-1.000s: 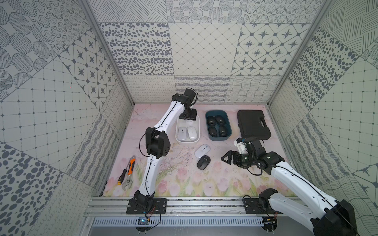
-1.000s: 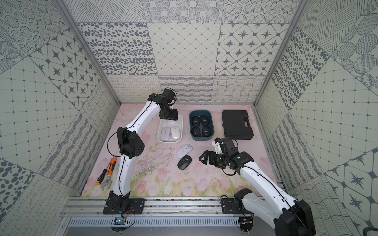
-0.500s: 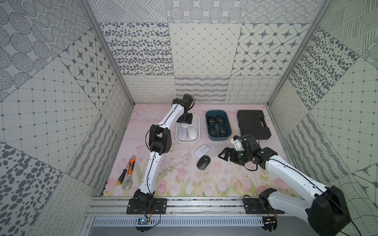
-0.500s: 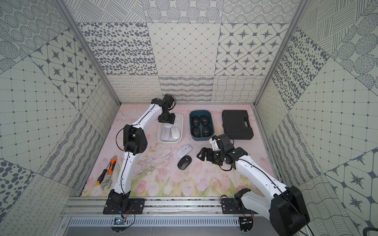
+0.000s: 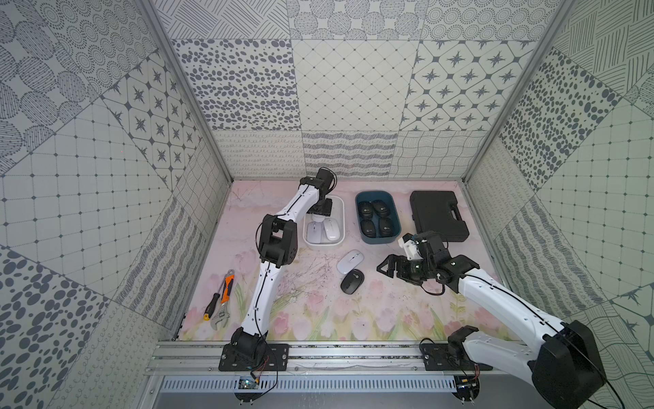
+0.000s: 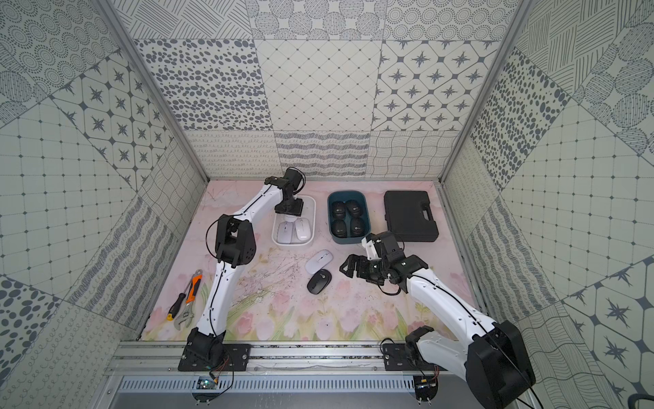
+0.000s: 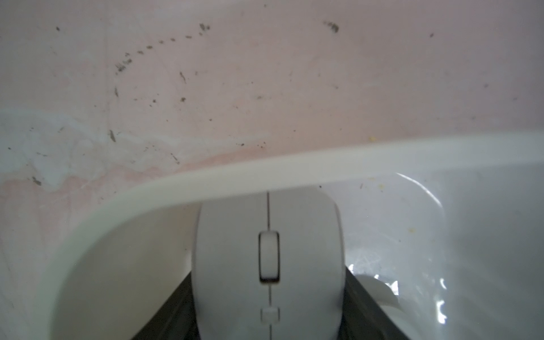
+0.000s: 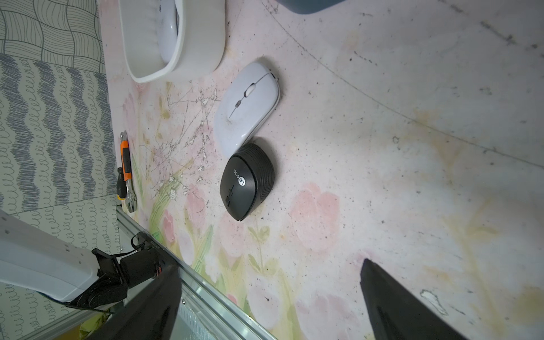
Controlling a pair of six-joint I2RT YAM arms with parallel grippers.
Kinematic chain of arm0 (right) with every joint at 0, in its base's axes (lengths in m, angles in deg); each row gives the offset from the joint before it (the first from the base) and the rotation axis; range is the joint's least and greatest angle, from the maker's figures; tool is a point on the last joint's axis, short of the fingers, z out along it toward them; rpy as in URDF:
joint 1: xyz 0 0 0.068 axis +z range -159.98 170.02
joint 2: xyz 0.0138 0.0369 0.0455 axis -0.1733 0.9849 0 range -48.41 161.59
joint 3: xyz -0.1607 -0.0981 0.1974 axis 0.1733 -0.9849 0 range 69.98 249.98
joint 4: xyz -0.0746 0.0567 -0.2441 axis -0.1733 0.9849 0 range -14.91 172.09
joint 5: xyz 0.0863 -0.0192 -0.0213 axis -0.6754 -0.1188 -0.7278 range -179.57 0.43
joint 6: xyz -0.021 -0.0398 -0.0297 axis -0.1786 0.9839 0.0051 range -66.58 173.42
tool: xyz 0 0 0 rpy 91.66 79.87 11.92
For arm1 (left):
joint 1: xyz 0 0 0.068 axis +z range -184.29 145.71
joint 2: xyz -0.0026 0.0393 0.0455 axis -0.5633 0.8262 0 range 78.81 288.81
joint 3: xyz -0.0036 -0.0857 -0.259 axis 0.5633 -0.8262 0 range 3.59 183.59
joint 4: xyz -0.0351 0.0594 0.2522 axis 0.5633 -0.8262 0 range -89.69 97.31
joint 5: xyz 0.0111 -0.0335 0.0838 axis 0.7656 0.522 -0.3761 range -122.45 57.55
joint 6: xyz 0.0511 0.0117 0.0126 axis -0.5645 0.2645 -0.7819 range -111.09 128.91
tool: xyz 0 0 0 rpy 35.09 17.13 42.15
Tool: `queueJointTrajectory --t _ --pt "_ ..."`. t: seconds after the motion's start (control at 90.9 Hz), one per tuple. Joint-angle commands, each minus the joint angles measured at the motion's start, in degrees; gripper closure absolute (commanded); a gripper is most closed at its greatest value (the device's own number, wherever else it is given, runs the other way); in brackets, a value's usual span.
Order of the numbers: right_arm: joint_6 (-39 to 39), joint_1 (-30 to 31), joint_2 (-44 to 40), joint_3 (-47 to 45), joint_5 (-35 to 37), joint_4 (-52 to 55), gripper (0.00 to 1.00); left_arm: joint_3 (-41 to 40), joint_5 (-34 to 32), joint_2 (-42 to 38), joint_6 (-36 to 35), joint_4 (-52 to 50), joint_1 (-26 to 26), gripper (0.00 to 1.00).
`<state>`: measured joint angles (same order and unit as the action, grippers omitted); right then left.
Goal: Place the mice by color into the storage box
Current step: Place the mouse in the storage box.
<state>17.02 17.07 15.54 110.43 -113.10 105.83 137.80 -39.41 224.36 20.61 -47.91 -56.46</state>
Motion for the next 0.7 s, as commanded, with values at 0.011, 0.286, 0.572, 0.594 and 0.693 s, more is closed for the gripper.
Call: queueJointTrajectory --t 0.011,0.286,0.572,0.594,0.693 --pt "0.6 0.4 0.2 0.4 -0.2 -2.3 0.01 -0.8 -2.5 1.0 0.9 4.3 0.6 0.46" --pt "0.0 1.4 0.4 0.7 -0.1 -2.7 0.01 -5.2 -2.0 -4.7 2.7 6.3 0.1 0.02" --pt "-2.9 7.4 2.1 2.4 2.7 -2.0 0.01 -12.1 -1.8 -16.8 5.8 9.3 -1.6 0.01" --pt "-3.2 7.9 2.1 2.6 3.0 -1.9 0.01 -12.4 -1.8 -17.7 6.0 9.4 -1.7 0.01" --pt "-5.5 10.9 2.6 3.5 5.1 -0.7 0.01 -14.7 -1.7 -22.2 7.4 9.6 -2.5 0.01"
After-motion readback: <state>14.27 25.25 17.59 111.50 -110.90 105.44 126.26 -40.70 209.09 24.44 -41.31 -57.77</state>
